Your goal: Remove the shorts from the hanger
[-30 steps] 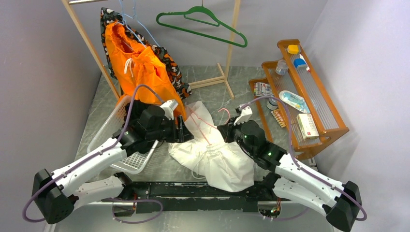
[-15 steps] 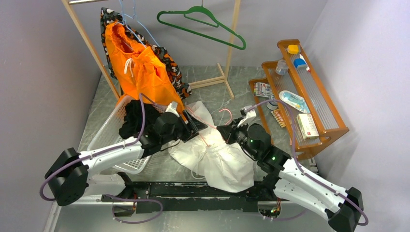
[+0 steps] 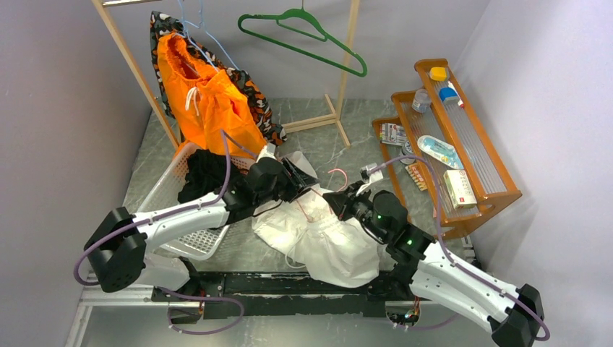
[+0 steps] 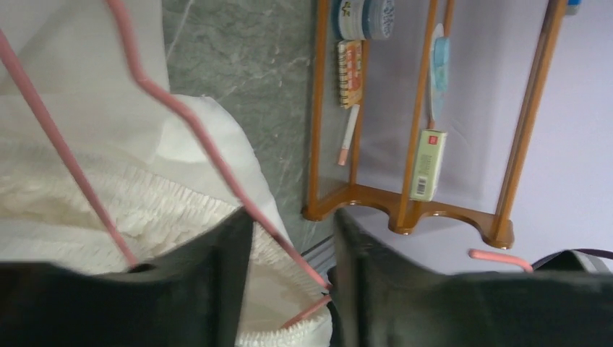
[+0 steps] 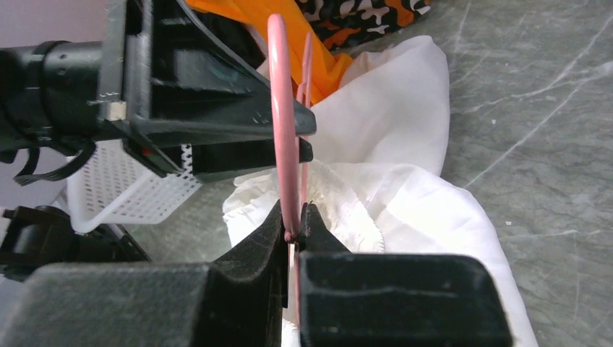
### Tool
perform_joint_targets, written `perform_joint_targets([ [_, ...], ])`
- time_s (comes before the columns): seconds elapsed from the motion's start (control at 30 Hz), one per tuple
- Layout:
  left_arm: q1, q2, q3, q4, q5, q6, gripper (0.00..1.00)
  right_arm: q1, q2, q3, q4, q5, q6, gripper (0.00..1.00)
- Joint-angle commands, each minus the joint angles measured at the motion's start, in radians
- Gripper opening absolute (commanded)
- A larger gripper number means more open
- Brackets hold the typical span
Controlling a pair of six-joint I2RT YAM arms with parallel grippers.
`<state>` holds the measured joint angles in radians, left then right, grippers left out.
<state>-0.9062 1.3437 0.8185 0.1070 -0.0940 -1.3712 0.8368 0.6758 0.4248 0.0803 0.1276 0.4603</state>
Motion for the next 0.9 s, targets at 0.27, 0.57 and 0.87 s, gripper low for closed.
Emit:
perform_joint_targets([
  [0.27, -0.005, -0.03, 0.108, -0.081, -0.082, 0.158, 0.08, 0.002, -0.125, -0.014, -0.007, -0.05, 0.007, 0.03],
  [0.57, 0.017, 0.036, 0.222, -0.055, -0.06, 0.185, 0.07, 0.001, -0.112, 0.048, -0.125, -0.095, 0.009, 0.48],
  [0.87, 0.099, 0.04, 0.323, -0.045, -0.042, 0.188, 0.07, 0.001, -0.15, 0.054, -0.338, -0.088, 0.163, 0.57],
])
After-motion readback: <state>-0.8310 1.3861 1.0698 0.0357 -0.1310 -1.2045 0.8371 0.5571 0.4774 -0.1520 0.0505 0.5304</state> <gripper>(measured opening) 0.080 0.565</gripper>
